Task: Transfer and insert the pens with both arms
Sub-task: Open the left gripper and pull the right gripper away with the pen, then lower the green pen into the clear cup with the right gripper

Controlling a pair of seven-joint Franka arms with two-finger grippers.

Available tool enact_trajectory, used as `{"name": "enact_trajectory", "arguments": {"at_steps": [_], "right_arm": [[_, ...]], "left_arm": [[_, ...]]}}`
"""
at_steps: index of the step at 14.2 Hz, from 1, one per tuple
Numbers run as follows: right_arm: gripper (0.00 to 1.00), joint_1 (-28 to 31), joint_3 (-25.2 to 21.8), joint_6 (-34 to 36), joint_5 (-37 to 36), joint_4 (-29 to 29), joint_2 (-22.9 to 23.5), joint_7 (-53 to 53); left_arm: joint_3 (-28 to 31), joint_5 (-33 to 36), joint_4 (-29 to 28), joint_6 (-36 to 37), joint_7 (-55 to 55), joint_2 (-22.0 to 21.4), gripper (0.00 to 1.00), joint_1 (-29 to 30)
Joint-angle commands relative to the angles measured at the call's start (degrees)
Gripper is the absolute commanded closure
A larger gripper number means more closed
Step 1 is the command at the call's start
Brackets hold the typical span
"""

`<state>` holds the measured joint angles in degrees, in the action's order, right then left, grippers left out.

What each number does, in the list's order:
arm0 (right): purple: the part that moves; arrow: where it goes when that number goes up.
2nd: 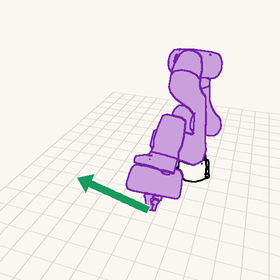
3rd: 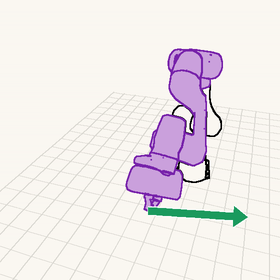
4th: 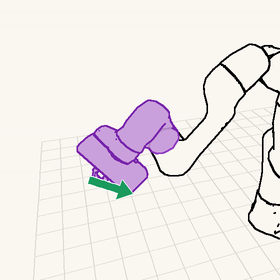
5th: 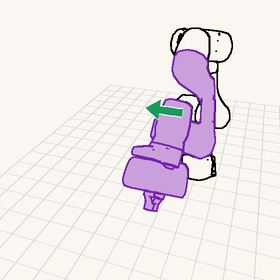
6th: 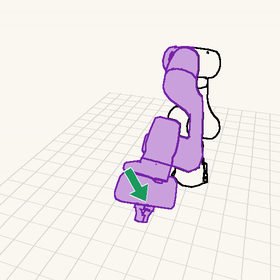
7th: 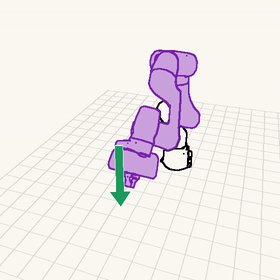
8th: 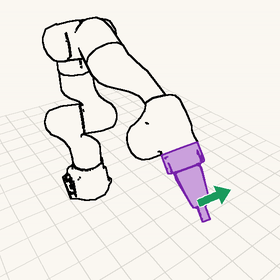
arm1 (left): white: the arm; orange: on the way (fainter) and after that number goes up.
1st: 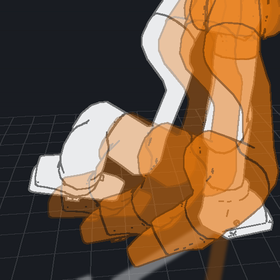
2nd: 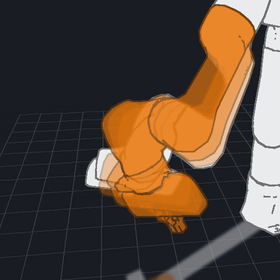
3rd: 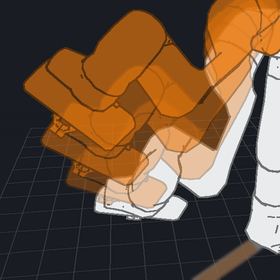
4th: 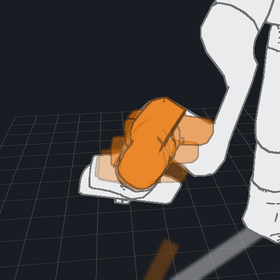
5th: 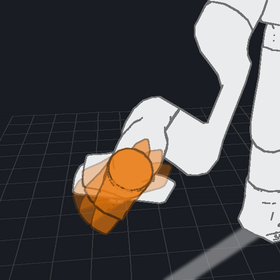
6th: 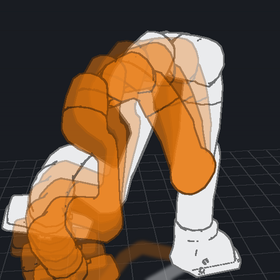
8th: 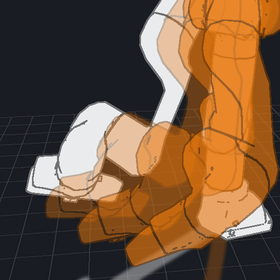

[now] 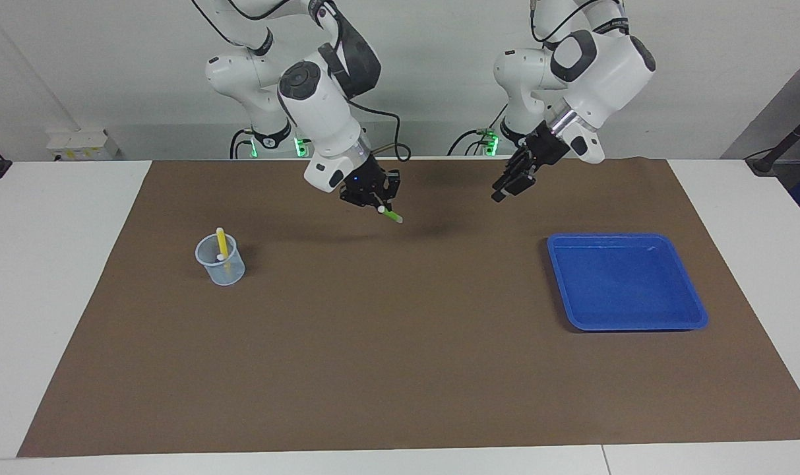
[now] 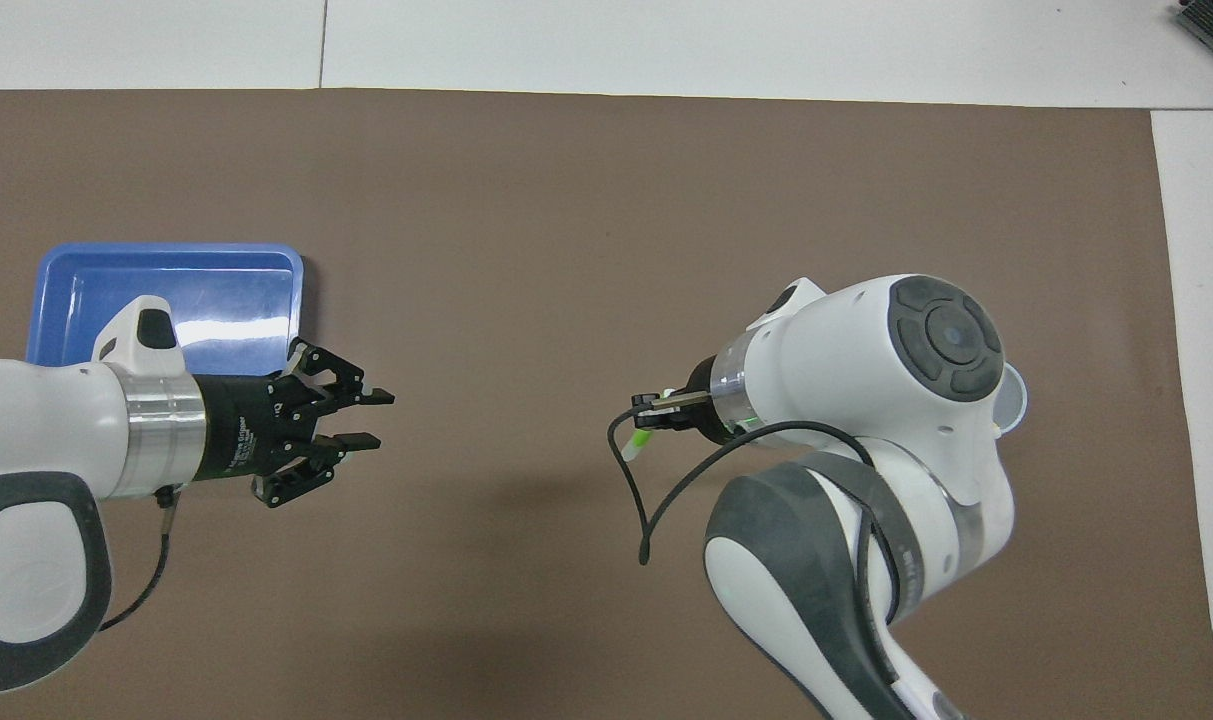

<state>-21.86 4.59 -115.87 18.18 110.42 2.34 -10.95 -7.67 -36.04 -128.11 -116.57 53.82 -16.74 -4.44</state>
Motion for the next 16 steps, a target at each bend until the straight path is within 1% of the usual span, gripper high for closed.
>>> {"name": "enact_trajectory", "arguments": {"at_steps": [1, 3, 5, 7, 8, 9, 10, 12, 14, 16], "right_arm": [[1.0, 4.5, 0.4, 7.3, -7.7, -0.8, -1.9, 10.6], [1.0, 6.7, 0.3, 14.2, -15.4, -3.4, -2.9, 18.6], [1.0, 8.8, 0.3, 19.0, -22.2, -6.7, -2.9, 26.9], [1.0, 11.0, 0.4, 18.9, -27.3, -7.5, -2.9, 35.2], [1.0, 12.3, 0.4, 17.7, -29.7, -7.5, -2.8, 41.1], [1.0, 14.0, 0.4, 15.3, -30.2, -7.2, -2.5, 46.1], [1.0, 15.8, 0.4, 13.0, -30.2, -6.7, -2.3, 49.8], [1.0, 17.7, 0.5, 8.9, -29.7, -4.5, -2.5, 52.5], [1.0, 18.7, 0.5, 7.1, -28.8, -1.9, -3.0, 52.4], [1.0, 20.9, 0.5, 5.1, -27.4, 1.2, -4.0, 52.5]], "left_arm": [[0.0, 8.6, -0.7, 7.4, -16.4, -2.3, 0.55, 3.6], [0.0, 11.9, -0.7, 9.9, -26.9, -2.8, 0.55, 6.4], [0.0, 16.4, 0.1, 12.1, -36.5, -2.7, 0.55, 9.1], [0.1, 20.5, 0.7, 13.2, -45.3, -2.7, 0.53, 11.9], [0.0, 21.8, 1.1, 13.8, -49.4, -2.5, 0.45, 13.6], [0.0, 23.1, 2.0, 14.5, -53.3, -2.2, 0.28, 15.1], [0.0, 23.8, 2.9, 15.5, -56.5, -1.9, 0.0, 17.0], [0.0, 24.2, 5.1, 16.6, -61.2, -0.8, 0.0, 19.3], [-0.1, 28.5, 7.5, 16.9, -61.6, -0.2, 0.0, 19.5], [-0.1, 30.2, 10.6, 18.4, -61.6, 1.4, 0.0, 19.5]]}}
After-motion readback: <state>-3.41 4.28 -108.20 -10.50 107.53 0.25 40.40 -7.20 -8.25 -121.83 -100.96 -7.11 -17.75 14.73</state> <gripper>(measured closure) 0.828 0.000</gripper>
